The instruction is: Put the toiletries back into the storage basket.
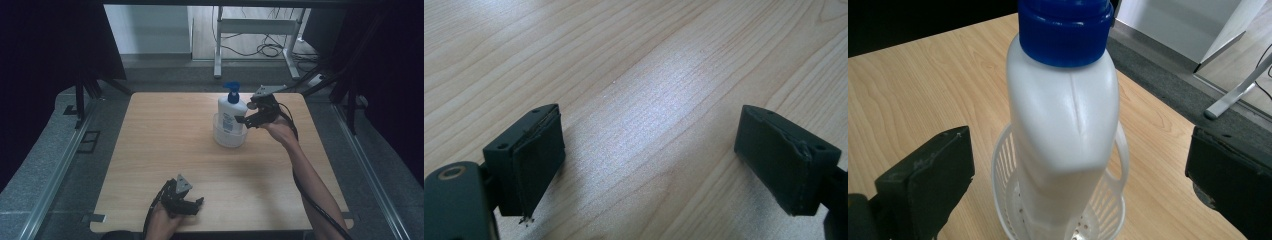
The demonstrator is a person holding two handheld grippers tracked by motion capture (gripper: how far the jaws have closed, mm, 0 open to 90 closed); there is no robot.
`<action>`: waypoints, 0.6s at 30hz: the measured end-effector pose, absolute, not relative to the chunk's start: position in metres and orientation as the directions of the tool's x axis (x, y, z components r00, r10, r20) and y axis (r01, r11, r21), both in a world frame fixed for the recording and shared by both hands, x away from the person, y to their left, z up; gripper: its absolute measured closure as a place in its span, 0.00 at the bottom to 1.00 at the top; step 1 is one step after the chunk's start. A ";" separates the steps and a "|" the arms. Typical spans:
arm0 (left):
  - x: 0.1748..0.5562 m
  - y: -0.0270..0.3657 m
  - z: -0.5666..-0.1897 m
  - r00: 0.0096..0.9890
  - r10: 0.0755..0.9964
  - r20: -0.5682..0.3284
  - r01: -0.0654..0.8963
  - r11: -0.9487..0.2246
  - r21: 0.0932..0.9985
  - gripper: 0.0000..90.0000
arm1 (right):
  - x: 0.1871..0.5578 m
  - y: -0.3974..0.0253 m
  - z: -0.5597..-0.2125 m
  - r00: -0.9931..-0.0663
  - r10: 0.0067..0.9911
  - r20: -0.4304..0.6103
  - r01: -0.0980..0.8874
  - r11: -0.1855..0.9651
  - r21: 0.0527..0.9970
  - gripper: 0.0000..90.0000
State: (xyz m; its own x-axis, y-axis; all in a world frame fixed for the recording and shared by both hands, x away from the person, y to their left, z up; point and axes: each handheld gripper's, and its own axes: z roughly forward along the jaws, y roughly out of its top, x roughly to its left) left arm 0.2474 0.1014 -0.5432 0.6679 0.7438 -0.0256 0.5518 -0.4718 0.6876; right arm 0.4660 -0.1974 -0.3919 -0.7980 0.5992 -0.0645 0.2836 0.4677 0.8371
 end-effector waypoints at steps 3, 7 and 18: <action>0.247 0.101 -0.543 0.668 0.744 -0.026 0.552 -0.472 0.688 0.14 | 0.463 -0.200 -0.391 -0.795 0.603 -0.068 0.284 0.469 0.837 0.00; 0.248 0.101 -0.543 0.667 0.745 -0.026 0.553 -0.471 0.688 0.14 | 0.459 -0.205 -0.391 -0.791 0.608 -0.066 0.288 0.467 0.836 0.00; 0.248 0.101 -0.543 0.667 0.745 -0.027 0.553 -0.471 0.687 0.14 | 0.445 -0.215 -0.390 -0.782 0.620 -0.064 0.299 0.463 0.834 0.00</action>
